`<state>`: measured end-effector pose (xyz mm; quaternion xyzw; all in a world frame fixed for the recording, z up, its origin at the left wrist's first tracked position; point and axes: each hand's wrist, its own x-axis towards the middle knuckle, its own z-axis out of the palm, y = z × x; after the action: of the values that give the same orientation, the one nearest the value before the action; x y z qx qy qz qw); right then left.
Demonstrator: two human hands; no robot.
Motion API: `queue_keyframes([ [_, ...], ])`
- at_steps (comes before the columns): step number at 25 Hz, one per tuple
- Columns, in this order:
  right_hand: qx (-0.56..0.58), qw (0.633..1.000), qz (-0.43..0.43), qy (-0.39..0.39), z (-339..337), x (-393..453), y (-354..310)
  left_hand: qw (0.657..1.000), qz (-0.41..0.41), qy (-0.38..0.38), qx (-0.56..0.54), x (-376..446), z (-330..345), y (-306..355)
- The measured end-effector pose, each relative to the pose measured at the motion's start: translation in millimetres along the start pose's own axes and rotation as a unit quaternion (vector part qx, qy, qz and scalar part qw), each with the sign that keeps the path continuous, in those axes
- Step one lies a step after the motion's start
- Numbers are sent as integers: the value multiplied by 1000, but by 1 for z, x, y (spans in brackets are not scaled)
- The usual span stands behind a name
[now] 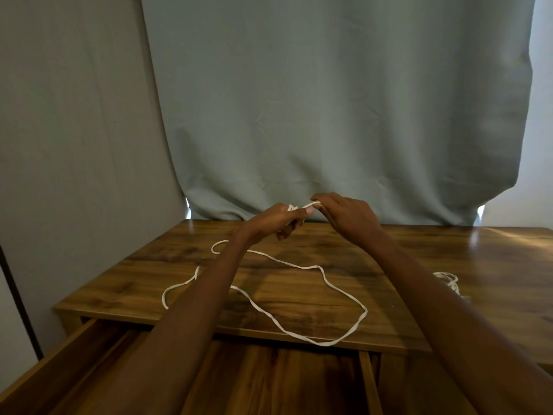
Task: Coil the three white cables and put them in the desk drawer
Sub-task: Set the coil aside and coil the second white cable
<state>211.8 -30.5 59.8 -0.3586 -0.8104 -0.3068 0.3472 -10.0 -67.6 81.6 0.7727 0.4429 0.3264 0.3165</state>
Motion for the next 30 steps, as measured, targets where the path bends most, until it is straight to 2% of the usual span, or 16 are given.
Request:
queue_keyframes([
  [2,50,999,15,1,-1,2,-3,995,22,-32,-93,-2,-1,-1],
  [5,199,977,70,-30,-6,9,-15,975,37,-56,-210,-4,2,-6],
  [9,378,917,123,-35,-13,18,-26,943,47,-63,-324,-8,-2,-15],
  [12,463,865,167,-95,-22,24,-32,919,44,-63,-386,-10,-3,-17],
  [16,519,828,148,-152,-25,30,-38,903,40,-81,-421,-13,-2,-15],
  [20,526,811,124,-222,-31,31,-49,893,37,-98,-438,-14,-3,-14],
  [23,541,793,140,-243,-31,31,-53,882,63,-138,-446,-18,-3,-10],
  [28,528,805,139,-232,-35,32,-52,867,74,-139,-472,-19,-9,-15],
  [30,524,811,142,-221,-35,32,-53,882,71,-113,-453,-20,-11,-14],
])
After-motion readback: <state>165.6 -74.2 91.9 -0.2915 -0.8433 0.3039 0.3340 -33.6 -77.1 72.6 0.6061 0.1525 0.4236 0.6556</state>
